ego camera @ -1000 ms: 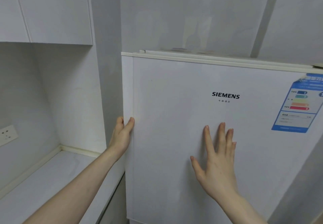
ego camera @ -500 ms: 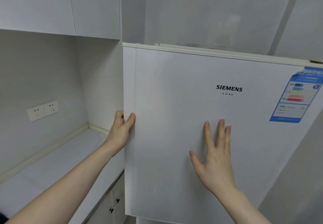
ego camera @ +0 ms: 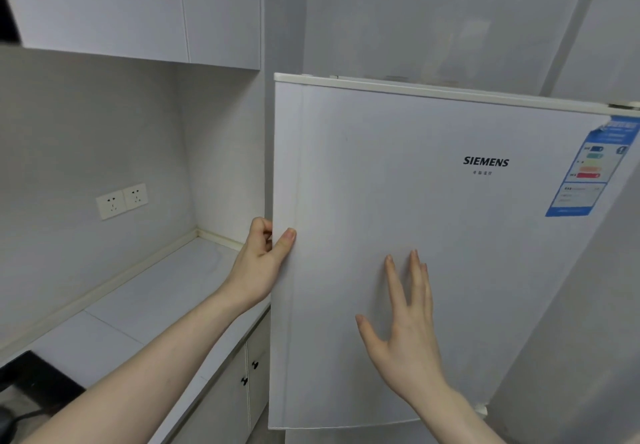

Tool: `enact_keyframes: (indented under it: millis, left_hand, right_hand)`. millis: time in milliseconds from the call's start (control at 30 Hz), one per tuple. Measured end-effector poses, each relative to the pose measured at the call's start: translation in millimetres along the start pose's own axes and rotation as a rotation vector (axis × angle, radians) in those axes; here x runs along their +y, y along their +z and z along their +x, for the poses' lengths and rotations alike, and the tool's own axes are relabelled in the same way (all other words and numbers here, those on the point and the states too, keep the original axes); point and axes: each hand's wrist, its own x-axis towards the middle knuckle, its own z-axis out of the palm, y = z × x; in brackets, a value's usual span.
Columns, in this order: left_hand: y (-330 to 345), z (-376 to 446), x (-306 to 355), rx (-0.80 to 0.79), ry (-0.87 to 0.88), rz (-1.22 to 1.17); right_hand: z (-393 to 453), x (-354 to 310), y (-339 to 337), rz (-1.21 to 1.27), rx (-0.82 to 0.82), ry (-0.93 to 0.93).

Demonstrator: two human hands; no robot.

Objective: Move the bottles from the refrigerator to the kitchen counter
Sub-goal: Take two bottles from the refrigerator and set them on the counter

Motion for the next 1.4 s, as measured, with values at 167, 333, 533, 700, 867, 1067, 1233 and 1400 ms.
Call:
enact_keyframes:
  millis: [167,333,533,700,867,1067,1233,1400]
  left_hand:
    - [-9,-31,13,-0.125,0.07,-0.05]
    - [-25,-65,17,-0.287,0.077,-0.134]
    - [-40,-98,18,-0.48,0.081,-0.214]
    - [-41,-121,30,-0.588,0.083,-0.256]
    - [-35,-140,41,-0.739,0.196,-0.192]
    - [-24,-144,25,-0.514,0.272,0.088]
    - [-8,-159,23,-0.661,0.417,0.263]
    - [29,-183,37,-0.787,0.643,0.31]
  right_hand:
    - [-25,-43,3,0.037,-0.02,0.013]
    - [-49,-85,-4,0.154,0.102,0.058]
    - [-88,-135,-26,0.181,0.19,0.035]
    - [-122,-159,-44,0.135,0.292,0.056]
    - [-152,-161,-60,0.12,0.39,0.11]
    - [-190,-158,-84,0.027,0.555,0.123]
    - [-213,-151,-98,-0.08,0.698,0.153]
    - [-230,-144,-111,-0.168,0.801,0.197]
